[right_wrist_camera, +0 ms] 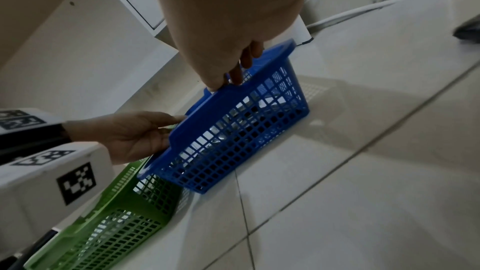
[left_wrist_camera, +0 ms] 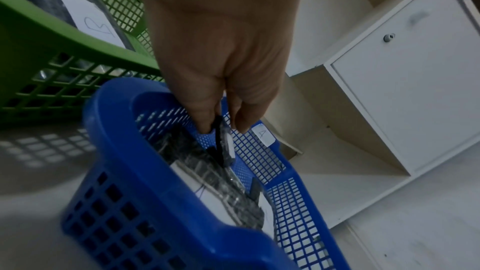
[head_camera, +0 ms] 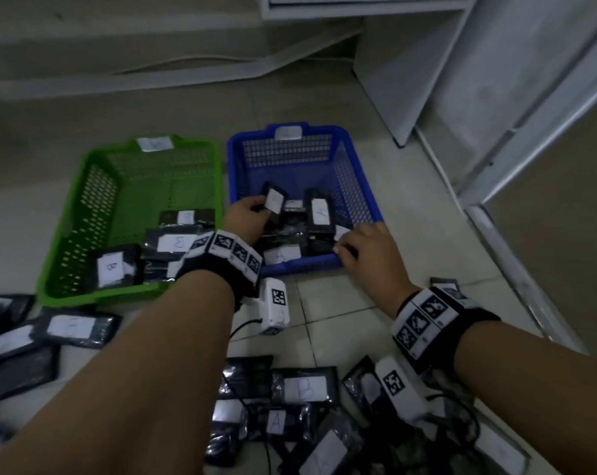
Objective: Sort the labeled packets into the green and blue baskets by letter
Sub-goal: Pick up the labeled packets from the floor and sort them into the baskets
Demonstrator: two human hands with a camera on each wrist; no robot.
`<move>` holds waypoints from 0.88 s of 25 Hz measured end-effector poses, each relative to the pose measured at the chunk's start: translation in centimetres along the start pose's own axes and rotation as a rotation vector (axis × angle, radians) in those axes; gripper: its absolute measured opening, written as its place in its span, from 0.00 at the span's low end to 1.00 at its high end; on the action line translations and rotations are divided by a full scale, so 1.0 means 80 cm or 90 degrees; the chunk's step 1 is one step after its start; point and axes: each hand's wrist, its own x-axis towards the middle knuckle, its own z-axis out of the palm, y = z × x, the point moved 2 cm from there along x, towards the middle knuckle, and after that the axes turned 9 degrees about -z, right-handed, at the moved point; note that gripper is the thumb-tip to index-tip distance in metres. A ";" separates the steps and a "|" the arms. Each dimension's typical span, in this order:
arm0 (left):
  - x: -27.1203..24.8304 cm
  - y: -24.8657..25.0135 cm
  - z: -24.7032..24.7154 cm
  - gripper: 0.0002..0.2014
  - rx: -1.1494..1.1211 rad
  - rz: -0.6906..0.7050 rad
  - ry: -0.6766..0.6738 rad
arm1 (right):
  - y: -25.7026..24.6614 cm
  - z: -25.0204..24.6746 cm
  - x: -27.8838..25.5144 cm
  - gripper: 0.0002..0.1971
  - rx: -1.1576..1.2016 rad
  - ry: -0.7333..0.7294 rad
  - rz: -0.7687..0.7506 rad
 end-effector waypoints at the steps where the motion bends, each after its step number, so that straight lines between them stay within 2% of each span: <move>1: -0.002 0.000 0.000 0.19 0.074 0.005 0.007 | 0.001 0.002 -0.003 0.07 0.009 0.007 0.000; 4: -0.030 0.008 0.003 0.18 0.161 0.096 0.047 | 0.000 0.002 -0.016 0.08 0.056 0.007 0.010; 6: -0.062 0.013 0.016 0.15 0.135 0.178 0.069 | 0.002 -0.010 -0.036 0.12 0.085 0.010 0.014; 8: -0.099 0.018 0.034 0.12 0.105 0.264 0.076 | 0.013 -0.029 -0.067 0.15 0.106 0.060 0.060; 10: -0.135 0.020 0.059 0.12 0.111 0.353 0.055 | 0.040 -0.043 -0.108 0.14 0.086 0.098 0.183; 11: -0.148 0.018 0.074 0.11 0.125 0.391 0.031 | 0.060 -0.046 -0.127 0.14 0.057 0.078 0.258; 13: -0.168 0.007 0.112 0.10 0.157 0.434 -0.069 | 0.100 -0.048 -0.158 0.19 -0.013 -0.065 0.394; 15: -0.188 -0.008 0.150 0.09 0.198 0.411 -0.206 | 0.128 -0.050 -0.178 0.27 -0.026 -0.193 0.489; 17: -0.205 -0.024 0.184 0.09 0.270 0.335 -0.302 | 0.138 -0.051 -0.182 0.31 -0.047 -0.230 0.486; 20: -0.224 -0.039 0.233 0.22 0.410 0.243 -0.351 | 0.142 -0.058 -0.181 0.33 -0.055 -0.198 0.430; 22: -0.230 -0.040 0.254 0.25 0.419 0.189 -0.360 | 0.143 -0.063 -0.185 0.32 0.049 -0.137 0.422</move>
